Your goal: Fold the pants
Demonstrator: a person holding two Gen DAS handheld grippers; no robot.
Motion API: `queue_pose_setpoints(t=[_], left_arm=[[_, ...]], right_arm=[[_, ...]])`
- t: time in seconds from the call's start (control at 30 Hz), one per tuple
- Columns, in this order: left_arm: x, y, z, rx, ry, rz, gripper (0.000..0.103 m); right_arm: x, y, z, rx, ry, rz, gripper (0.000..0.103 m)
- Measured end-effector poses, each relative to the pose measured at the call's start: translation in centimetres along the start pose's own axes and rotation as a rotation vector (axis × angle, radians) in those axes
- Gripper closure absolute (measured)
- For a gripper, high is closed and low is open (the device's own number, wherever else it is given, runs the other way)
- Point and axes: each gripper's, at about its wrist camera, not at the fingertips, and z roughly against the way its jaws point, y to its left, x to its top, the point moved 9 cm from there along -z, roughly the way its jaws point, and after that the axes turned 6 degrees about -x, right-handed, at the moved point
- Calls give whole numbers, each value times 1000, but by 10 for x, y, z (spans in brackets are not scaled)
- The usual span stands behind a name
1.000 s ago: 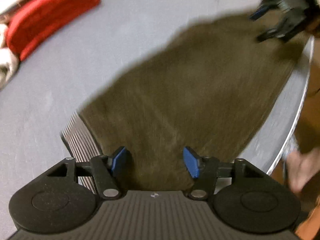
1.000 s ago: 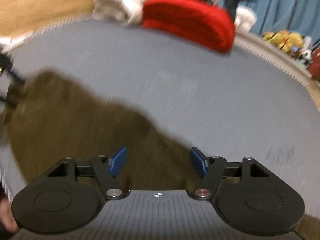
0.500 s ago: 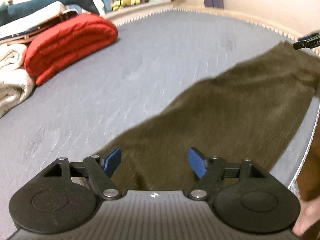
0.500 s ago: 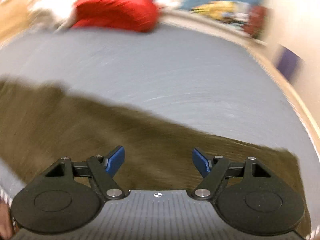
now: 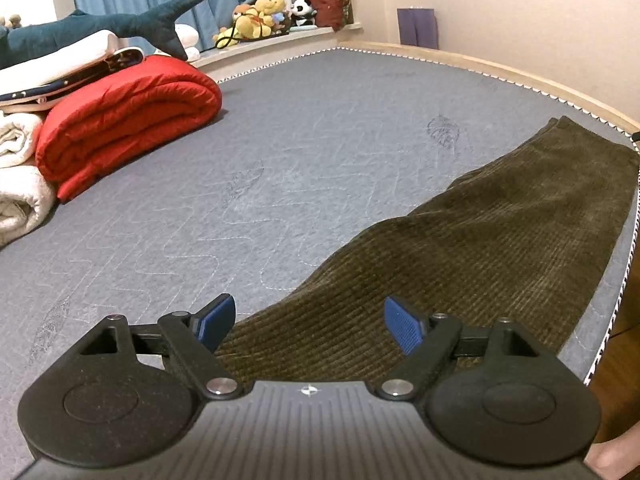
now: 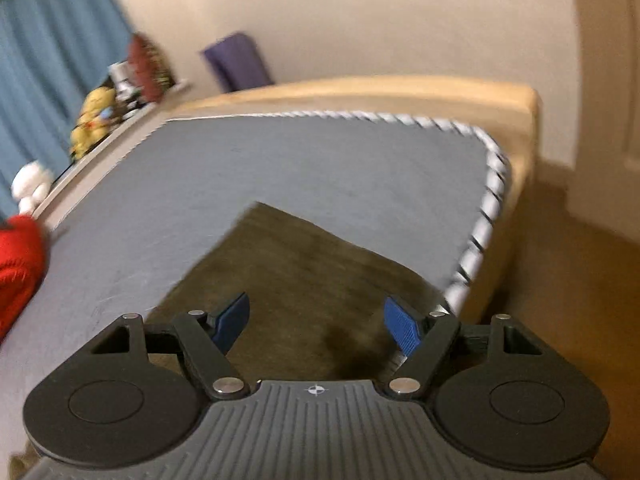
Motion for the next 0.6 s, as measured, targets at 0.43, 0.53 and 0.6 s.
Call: queue_pose_setpoints(t=[0.43,0.53,0.6], left_arm=[[-1,-6,-12,-6,21,-17,17],[-2,-4,-15,0,28,-12,17],[-1,-3,-17,3,32,-11,17]], right_arm=[[-13,-36,-56,106,106,-343,34],[-11,-37,-62,114,86,-360,33],[-10,-33,-63,115,76,-354,34]])
